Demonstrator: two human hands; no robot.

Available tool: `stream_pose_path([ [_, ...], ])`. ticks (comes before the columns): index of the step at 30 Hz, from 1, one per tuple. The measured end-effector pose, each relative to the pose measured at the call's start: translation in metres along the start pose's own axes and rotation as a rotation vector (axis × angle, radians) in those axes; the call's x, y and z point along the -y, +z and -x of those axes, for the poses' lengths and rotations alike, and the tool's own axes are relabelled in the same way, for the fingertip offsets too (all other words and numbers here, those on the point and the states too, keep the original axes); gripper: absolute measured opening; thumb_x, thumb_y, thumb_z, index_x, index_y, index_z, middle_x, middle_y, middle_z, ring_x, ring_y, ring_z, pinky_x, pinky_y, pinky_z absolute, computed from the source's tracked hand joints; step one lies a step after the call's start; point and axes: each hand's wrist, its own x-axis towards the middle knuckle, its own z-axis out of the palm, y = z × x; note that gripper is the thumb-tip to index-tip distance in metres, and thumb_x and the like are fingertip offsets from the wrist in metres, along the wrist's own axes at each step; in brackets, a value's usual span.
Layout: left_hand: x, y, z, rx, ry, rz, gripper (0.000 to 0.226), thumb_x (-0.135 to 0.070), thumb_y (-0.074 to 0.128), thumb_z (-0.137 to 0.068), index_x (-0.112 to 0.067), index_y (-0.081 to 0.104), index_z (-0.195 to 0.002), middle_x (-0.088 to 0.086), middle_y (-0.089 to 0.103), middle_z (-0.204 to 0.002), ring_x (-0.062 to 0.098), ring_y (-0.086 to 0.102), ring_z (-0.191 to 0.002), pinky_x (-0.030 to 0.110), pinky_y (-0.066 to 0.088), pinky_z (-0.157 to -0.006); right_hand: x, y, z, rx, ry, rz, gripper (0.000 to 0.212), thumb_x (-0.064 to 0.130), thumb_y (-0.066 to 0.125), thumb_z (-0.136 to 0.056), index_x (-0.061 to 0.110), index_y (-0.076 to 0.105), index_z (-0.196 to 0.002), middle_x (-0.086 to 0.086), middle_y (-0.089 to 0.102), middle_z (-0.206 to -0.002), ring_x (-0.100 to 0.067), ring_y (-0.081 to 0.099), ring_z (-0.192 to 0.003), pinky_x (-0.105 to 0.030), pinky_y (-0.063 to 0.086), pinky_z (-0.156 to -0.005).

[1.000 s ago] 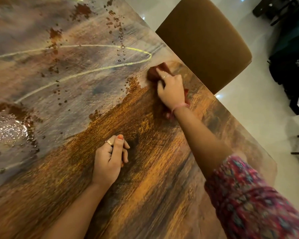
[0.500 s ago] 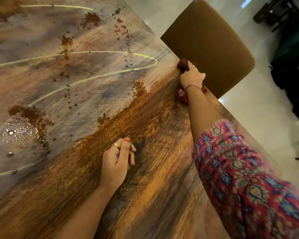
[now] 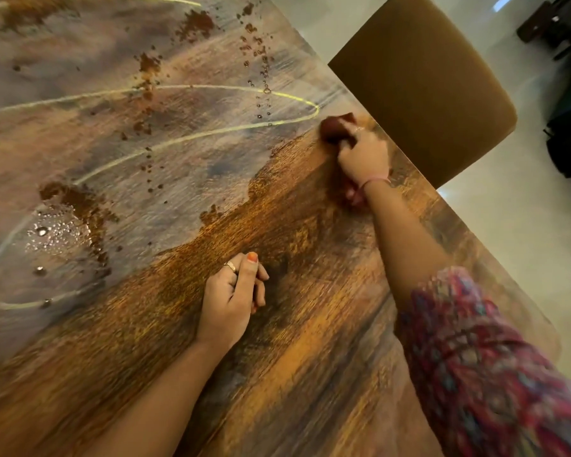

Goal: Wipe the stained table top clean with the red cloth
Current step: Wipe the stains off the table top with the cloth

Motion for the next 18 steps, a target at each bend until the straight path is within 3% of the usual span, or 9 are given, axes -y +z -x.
stream_pose_path([
  [3,0.001,0.001,-0.002,0.013,0.009,0.019,0.040,-0.035,0.035,-0.098,-0.013,0.058,-0.073,0.000,0.053,-0.048,0.010,0.042,-0.040,0.020,0.036,-0.045,-0.019,-0.020,-0.052,-0.033,0.280,-0.036,0.045,0.020,0.046,-0.093,0.023,0.048,-0.138,-0.009,0.048,-0.140,-0.031,0.041,-0.130,-0.035,0.029,-0.110],
  [6,0.000,0.001,-0.002,0.023,0.018,0.012,0.038,-0.035,0.036,-0.098,-0.015,0.057,-0.073,0.000,0.053,-0.048,0.012,0.042,-0.040,0.024,0.036,-0.044,-0.006,-0.012,-0.054,-0.052,0.356,-0.083,0.046,0.020,0.045,-0.094,0.031,0.045,-0.138,-0.010,0.043,-0.142,-0.031,0.033,-0.134,-0.041,0.029,-0.110],
  [8,-0.001,0.000,-0.002,0.021,0.015,0.002,0.038,-0.034,0.036,-0.098,-0.017,0.057,-0.072,-0.001,0.053,-0.047,0.012,0.043,-0.040,0.024,0.036,-0.045,0.015,0.000,-0.029,-0.073,0.330,-0.149,0.047,0.022,0.044,-0.094,0.038,0.043,-0.138,-0.012,0.037,-0.141,-0.033,0.041,-0.126,-0.042,0.031,-0.110],
  [11,-0.004,0.000,-0.002,0.011,0.006,-0.032,0.037,-0.035,0.036,-0.098,-0.020,0.057,-0.072,-0.003,0.053,-0.047,0.011,0.044,-0.041,0.023,0.037,-0.045,0.048,0.026,0.045,0.001,-0.056,-0.157,0.045,0.020,0.046,-0.093,0.037,0.049,-0.135,-0.007,0.043,-0.125,-0.031,0.053,-0.099,-0.037,0.038,-0.103],
  [14,-0.006,0.000,-0.001,-0.003,0.008,-0.045,0.038,-0.035,0.036,-0.098,-0.020,0.057,-0.071,-0.003,0.053,-0.047,0.010,0.045,-0.041,0.021,0.037,-0.046,0.068,0.040,0.119,0.113,-0.611,-0.142,0.048,0.012,0.048,-0.091,0.031,0.051,-0.135,0.006,0.055,-0.135,-0.023,0.046,-0.091,-0.028,0.040,-0.086],
  [16,-0.005,0.000,-0.001,-0.011,-0.002,-0.030,0.038,-0.036,0.036,-0.097,-0.019,0.058,-0.070,-0.003,0.053,-0.046,0.009,0.044,-0.040,0.019,0.037,-0.046,0.062,0.035,0.119,0.162,-0.709,-0.139,0.050,0.015,0.048,-0.091,0.035,0.048,-0.136,0.013,0.053,-0.137,-0.021,0.045,-0.093,-0.033,0.046,-0.085],
  [18,-0.004,-0.001,-0.001,-0.013,-0.006,-0.021,0.039,-0.036,0.036,-0.098,-0.018,0.058,-0.070,-0.003,0.053,-0.046,0.009,0.043,-0.040,0.017,0.037,-0.047,0.048,0.030,0.079,0.138,-0.627,-0.069,0.050,0.016,0.047,-0.092,0.038,0.046,-0.137,0.011,0.054,-0.136,-0.025,0.049,-0.105,-0.040,0.046,-0.093],
])
